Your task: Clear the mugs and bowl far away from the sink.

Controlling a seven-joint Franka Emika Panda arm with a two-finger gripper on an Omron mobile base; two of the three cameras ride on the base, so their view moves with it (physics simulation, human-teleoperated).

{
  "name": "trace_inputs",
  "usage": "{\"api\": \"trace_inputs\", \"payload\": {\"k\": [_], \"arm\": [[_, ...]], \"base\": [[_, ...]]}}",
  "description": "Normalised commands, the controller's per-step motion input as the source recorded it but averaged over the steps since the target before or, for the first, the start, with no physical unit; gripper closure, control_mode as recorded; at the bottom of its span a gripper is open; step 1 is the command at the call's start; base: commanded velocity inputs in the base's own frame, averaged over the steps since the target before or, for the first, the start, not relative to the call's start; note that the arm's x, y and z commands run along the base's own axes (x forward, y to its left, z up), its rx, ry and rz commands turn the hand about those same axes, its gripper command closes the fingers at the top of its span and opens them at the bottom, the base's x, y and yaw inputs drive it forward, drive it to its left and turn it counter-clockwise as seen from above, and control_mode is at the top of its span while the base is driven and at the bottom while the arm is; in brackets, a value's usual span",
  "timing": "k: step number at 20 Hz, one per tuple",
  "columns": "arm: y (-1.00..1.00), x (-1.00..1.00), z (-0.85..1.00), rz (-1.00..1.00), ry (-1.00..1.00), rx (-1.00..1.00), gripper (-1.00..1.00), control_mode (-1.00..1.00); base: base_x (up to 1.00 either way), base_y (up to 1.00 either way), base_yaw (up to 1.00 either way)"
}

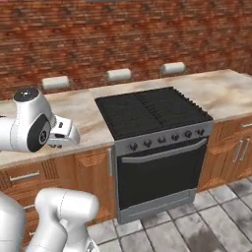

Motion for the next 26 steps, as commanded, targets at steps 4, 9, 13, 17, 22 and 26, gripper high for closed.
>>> {"api": "trace_inputs", "payload": {"k": [4, 9, 13, 17, 22, 26], "arm": [[0.0, 0.0, 0.0, 0.0, 0.0, 0.0, 1.0, 1.0], [0.0, 0.0, 0.0, 0.0, 0.0, 0.0, 1.0, 1.0], [0.0, 0.0, 0.0, 0.0, 0.0, 0.0, 1.0, 1.0], [0.0, 0.0, 0.0, 0.0, 0.0, 0.0, 1.0, 1.0], [0.0, 0.0, 0.0, 0.0, 0.0, 0.0, 1.0, 1.0], [0.0, 0.0, 0.0, 0.0, 0.0, 0.0, 1.0, 1.0]], "base": [[0.66, 0.05, 0.71], [0.84, 0.0, 0.32], [0.92, 0.0, 0.28], [0.46, 0.0, 0.15], [0.39, 0.0, 0.16], [0.44, 0.0, 0.22]]}}
